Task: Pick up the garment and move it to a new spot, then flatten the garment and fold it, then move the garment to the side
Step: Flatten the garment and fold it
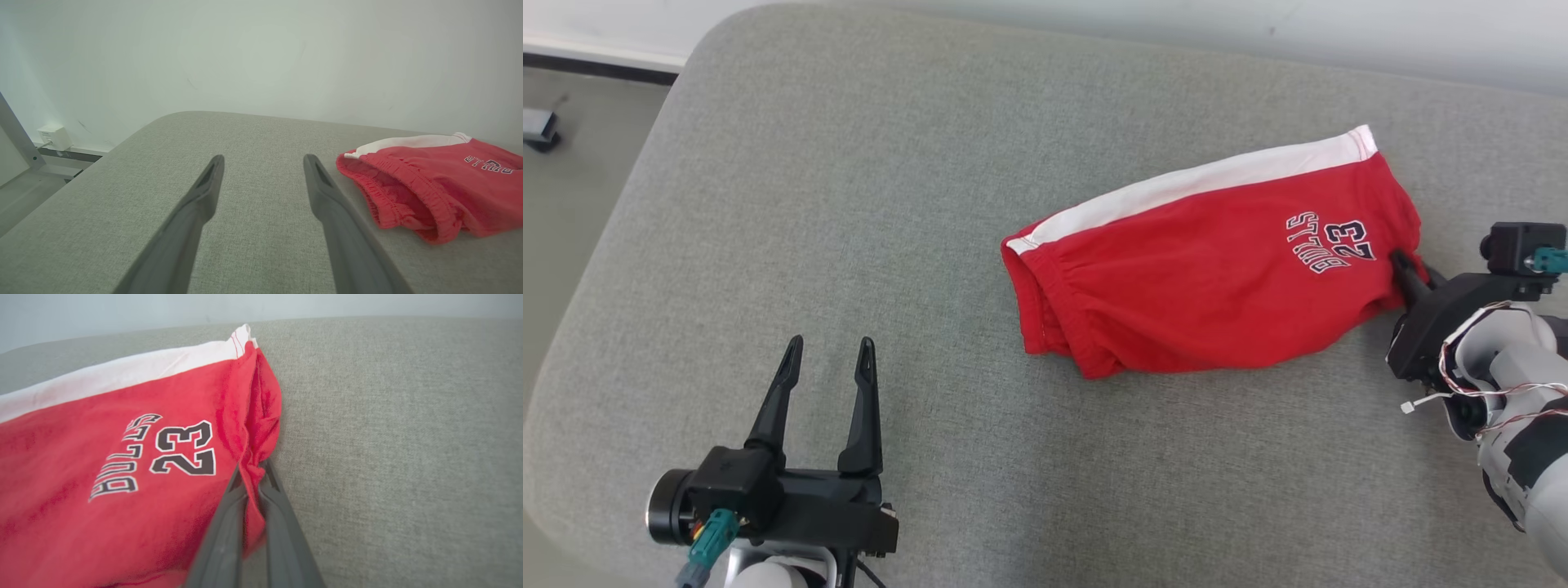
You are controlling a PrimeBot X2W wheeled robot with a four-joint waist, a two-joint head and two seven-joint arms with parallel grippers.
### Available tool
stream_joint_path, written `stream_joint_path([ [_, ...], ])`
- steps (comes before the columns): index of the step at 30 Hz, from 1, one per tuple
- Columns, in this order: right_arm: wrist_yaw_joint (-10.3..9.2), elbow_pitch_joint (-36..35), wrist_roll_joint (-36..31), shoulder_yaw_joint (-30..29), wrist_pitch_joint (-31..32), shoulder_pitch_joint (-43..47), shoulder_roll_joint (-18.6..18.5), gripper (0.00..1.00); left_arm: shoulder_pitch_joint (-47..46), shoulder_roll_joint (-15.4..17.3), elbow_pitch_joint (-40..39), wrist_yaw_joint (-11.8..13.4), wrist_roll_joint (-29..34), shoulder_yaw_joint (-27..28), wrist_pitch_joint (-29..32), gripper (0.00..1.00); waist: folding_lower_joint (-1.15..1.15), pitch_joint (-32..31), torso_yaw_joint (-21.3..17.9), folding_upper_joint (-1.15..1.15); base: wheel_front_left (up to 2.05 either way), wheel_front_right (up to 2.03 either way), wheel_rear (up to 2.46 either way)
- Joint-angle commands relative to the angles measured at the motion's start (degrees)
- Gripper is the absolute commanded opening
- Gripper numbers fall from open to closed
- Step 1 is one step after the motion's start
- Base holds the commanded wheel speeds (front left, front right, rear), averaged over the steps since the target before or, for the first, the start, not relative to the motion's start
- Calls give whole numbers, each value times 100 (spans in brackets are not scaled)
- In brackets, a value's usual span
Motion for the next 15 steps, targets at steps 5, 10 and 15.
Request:
stream_joint_path([
  [5,-18,-247,200,-53,-410,264,-128,0,158,-10,54,-27,41,97,-18,100,0,-264,-172,0,0,0,0],
  [10,-18,-622,410,-96,-552,646,-266,0,293,-12,53,-46,111,188,-18,100,0,-474,-360,0,0,0,0],
  [15,-18,-1119,737,-244,-701,1288,-555,0,475,-12,45,-88,198,271,-18,100,0,-679,-619,0,0,0,0],
])
